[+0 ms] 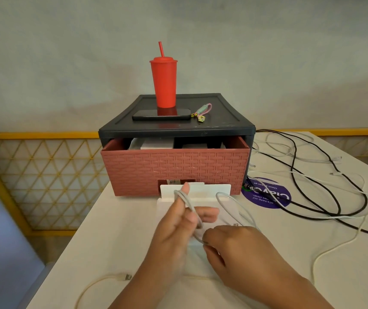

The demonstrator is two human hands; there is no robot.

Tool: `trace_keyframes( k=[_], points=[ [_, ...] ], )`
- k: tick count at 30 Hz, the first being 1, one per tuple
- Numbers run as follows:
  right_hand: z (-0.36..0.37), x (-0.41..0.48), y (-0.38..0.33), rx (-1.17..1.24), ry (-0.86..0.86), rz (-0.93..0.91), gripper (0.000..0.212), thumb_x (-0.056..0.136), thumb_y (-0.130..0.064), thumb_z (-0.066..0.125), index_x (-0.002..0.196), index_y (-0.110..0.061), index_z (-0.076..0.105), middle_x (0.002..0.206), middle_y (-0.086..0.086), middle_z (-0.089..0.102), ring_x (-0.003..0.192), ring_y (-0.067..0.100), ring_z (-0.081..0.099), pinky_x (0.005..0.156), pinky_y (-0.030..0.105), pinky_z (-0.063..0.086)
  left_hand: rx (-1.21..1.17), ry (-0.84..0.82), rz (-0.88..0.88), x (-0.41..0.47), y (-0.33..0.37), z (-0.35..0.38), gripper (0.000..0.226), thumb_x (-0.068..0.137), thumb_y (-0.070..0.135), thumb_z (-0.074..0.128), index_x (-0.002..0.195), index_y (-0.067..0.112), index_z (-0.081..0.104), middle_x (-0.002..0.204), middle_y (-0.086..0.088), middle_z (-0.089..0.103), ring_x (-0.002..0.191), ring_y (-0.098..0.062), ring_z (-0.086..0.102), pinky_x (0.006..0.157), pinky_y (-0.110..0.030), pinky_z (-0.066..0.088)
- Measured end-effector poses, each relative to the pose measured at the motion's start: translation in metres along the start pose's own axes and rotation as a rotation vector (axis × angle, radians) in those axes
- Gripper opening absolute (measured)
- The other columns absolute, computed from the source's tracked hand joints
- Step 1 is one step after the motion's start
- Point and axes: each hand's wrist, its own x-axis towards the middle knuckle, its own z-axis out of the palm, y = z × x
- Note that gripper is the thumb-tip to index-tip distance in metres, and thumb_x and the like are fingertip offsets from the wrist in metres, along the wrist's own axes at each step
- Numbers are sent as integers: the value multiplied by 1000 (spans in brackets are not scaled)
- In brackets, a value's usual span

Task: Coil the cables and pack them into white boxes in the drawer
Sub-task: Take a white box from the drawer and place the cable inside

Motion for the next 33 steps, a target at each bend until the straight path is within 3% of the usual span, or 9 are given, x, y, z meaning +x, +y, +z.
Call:
trace_keyframes(
  k=[4, 8, 12, 15, 17, 19, 24, 30, 33],
  points=[
    [-9, 2, 5, 17, 53, -4, 17, 72, -33, 48, 62, -29, 60, 53, -13, 56, 41, 8, 51, 36, 18, 32, 247, -101, 62, -6, -9, 5, 43, 88, 38, 38, 126, 53, 23, 78, 12, 57, 88, 0, 56, 87, -11, 40],
    [-22, 3, 15, -21, 129, 15, 20, 69, -38, 47, 54, -30, 57, 47, -11, 48, 39, 8, 45, 37, 17, 22, 373, -216, 94, -8, -5, 7, 52, 90, 31, 40, 129, 53, 13, 88, 29, 61, 100, 6, 57, 90, -4, 33],
    [-30, 1, 31, -95, 211, 78, 10, 63, -27, 58, 55, -22, 60, 50, -6, 53, 40, 18, 51, 36, 17, 31, 569, -176, 135, -9, -5, 5, 60, 86, 31, 45, 125, 63, 11, 72, 14, 50, 71, -2, 51, 68, -10, 39],
    [-31, -4, 57, -75, 297, 228, 24, 76, -27, 47, 63, -17, 65, 57, -1, 61, 44, 24, 56, 41, 24, 43, 741, -134, 203, -5, -11, -1, 60, 91, 28, 43, 122, 64, 6, 64, 15, 41, 70, -2, 47, 63, -14, 37],
    [-30, -9, 72, -77, 345, 323, 24, 79, -23, 50, 67, -12, 66, 58, 2, 61, 48, 28, 57, 46, 27, 44, 802, -113, 208, -4, -12, -2, 59, 95, 26, 43, 122, 60, 4, 68, 18, 39, 76, -1, 46, 69, -13, 37],
    [-27, -11, 80, -92, 344, 405, 13, 79, -12, 65, 66, -8, 65, 57, 5, 59, 49, 32, 56, 50, 28, 40, 817, -119, 182, -4, -11, -2, 60, 95, 31, 46, 127, 55, 2, 73, 21, 40, 79, 1, 46, 72, -10, 35],
    [-25, -14, 88, -73, 295, 533, 12, 71, -11, 77, 65, -9, 67, 63, 7, 61, 56, 33, 56, 60, 28, 37, 855, -177, 75, -4, -12, -4, 87, 80, 50, 63, 129, 57, -8, 93, 30, 46, 91, 11, 38, 81, -11, 33],
    [-42, -13, 90, 48, 297, 768, 6, 81, -21, 66, 79, -16, 68, 85, 3, 59, 76, 29, 58, 62, 29, 36, 898, -179, 149, -3, -15, -3, 84, 86, 28, 58, 128, 55, -9, 96, 33, 42, 95, 4, 42, 88, -9, 32],
    [-39, -12, 86, 111, 289, 772, 3, 80, -15, 66, 79, -18, 67, 86, -1, 57, 72, 26, 59, 62, 30, 39, 876, -112, 206, -2, -21, -4, 74, 88, 18, 53, 127, 56, 2, 95, 29, 47, 91, -3, 47, 84, -10, 37]
  ],
)
